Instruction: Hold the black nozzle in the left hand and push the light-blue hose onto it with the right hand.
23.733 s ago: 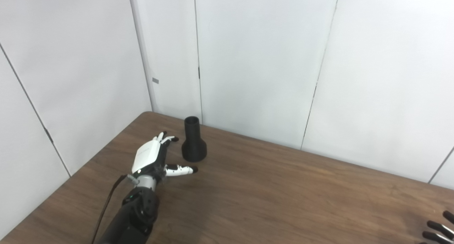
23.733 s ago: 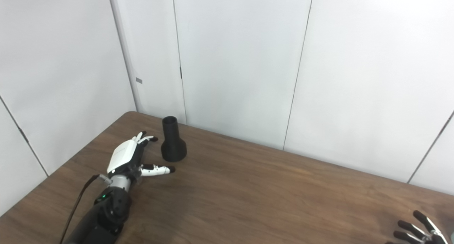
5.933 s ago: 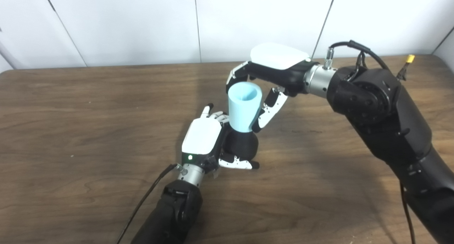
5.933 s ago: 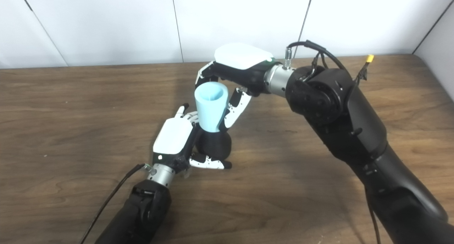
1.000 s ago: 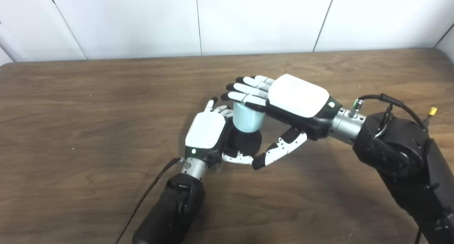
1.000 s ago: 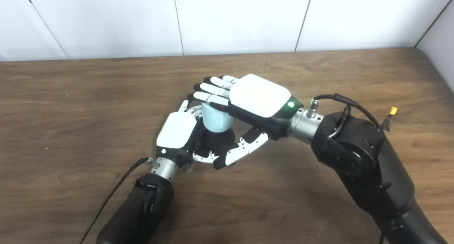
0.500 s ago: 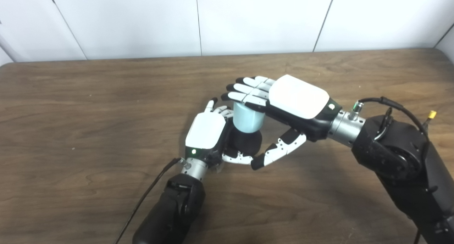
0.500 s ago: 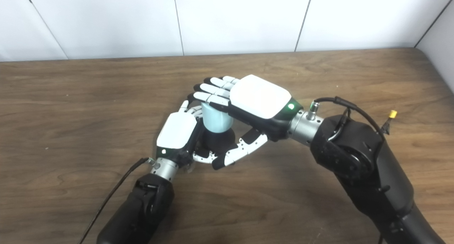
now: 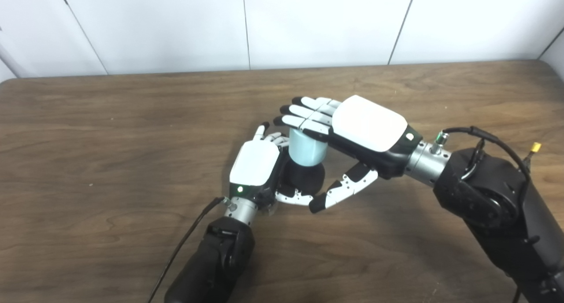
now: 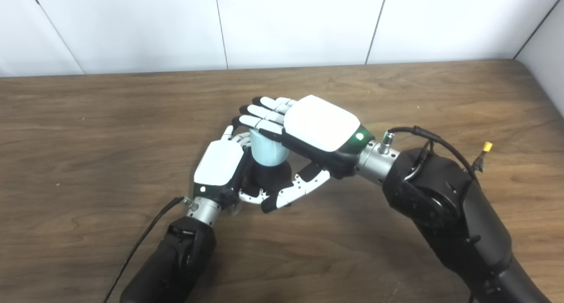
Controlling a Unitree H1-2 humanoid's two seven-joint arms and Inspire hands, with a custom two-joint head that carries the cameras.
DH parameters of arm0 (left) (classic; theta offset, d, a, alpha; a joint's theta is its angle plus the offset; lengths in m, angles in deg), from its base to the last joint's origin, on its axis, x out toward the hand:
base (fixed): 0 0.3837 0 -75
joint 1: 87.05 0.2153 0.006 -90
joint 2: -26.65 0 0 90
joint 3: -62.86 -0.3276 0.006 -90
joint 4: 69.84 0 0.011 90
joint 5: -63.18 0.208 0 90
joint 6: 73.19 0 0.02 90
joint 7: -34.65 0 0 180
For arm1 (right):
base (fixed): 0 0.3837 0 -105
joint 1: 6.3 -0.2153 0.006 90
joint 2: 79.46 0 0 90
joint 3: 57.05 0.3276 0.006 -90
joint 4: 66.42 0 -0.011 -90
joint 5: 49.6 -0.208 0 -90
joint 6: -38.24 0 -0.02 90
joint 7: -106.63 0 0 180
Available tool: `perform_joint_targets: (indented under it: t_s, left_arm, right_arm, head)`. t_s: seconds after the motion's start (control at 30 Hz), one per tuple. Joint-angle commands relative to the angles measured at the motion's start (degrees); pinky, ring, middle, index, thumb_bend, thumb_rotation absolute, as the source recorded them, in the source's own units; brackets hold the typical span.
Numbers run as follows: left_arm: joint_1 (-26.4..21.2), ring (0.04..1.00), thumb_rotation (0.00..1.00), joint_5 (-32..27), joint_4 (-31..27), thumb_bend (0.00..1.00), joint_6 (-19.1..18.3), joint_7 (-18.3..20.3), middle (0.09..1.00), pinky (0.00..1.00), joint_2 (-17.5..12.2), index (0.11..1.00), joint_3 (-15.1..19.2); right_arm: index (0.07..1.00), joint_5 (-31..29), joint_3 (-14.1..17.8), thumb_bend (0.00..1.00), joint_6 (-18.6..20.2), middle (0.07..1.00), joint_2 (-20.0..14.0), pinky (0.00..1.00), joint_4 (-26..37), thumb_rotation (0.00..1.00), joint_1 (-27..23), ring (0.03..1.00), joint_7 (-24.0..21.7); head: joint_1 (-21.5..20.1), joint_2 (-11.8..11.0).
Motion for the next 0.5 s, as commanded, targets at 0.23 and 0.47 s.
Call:
perform_joint_targets:
  t_s: [0.23,0.47]
  left_arm:
    - [1.3,0.833,0.05,0.1,0.8,0.52,0.2,1.1,0.729,1.0,-0.3,0.483,-0.8]
    - [1.3,0.832,0.05,0.0,0.8,0.52,0.5,0.9,0.728,1.0,-0.3,0.483,-0.7]
  right_arm:
    - [0.956,0.6,-3.4,0.74,0.2,0.967,-1.3,0.93,-3.2,0.94,2.8,0.97,-4.4]
    - [0.951,0.8,-3.7,0.74,-0.1,0.964,-1.6,0.96,-3.3,0.96,3.2,0.969,-4.3]
  head:
    - [0.0,0.3]
    - [-0.1,0.5]
